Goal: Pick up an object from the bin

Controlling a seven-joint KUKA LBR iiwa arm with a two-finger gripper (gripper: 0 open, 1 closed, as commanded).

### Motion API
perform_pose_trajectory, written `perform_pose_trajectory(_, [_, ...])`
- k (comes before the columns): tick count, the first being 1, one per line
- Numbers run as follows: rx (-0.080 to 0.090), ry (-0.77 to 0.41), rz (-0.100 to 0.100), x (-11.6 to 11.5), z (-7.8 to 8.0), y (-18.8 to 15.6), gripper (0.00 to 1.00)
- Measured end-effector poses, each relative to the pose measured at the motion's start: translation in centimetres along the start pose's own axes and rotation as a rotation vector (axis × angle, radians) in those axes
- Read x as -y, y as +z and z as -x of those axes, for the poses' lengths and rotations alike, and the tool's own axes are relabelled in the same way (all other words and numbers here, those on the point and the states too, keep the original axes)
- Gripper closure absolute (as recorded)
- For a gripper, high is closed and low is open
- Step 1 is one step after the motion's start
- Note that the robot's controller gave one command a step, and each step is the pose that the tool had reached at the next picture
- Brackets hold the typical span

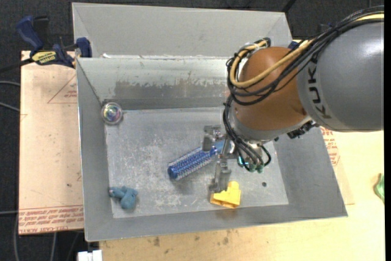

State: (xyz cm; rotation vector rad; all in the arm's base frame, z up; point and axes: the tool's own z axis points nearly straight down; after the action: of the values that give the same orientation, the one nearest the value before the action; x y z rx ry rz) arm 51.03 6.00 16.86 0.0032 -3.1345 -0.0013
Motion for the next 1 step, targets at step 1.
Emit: perform_pose_trajectory(1, [0.007, -0.254, 0.000, -1.94, 5.66, 8.71, 0.00])
